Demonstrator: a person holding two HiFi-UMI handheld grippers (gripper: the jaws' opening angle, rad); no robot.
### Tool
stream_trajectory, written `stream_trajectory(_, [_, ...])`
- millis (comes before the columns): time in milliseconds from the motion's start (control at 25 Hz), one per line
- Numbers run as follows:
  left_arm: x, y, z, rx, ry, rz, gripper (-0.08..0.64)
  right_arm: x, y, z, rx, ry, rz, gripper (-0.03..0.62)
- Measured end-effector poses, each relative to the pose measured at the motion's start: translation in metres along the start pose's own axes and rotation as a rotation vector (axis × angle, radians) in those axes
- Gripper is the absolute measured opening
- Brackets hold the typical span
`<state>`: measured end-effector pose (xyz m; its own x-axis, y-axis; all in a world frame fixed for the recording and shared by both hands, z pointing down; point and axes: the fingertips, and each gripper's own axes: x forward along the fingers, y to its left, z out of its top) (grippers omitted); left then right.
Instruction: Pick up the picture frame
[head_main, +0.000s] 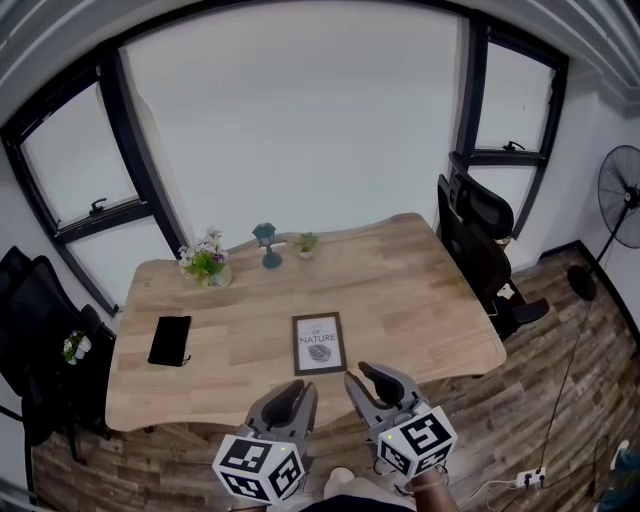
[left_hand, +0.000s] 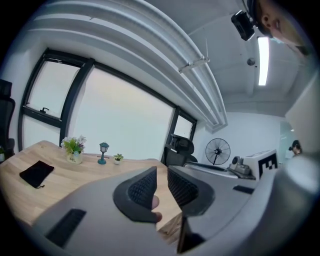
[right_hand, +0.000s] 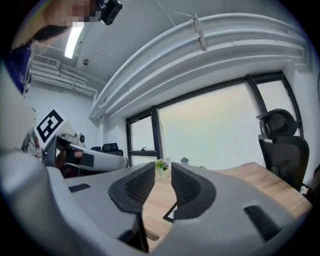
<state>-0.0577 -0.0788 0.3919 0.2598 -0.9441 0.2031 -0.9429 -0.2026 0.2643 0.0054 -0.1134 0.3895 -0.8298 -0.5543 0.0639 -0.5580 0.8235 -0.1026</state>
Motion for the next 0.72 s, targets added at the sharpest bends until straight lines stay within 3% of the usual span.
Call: stream_trajectory(720, [0.015, 0.015, -0.015, -0.055, 0.048, 0.019, 0.166, 0.019, -0.018, -0.026, 0.027, 0.064, 0.026, 0.133])
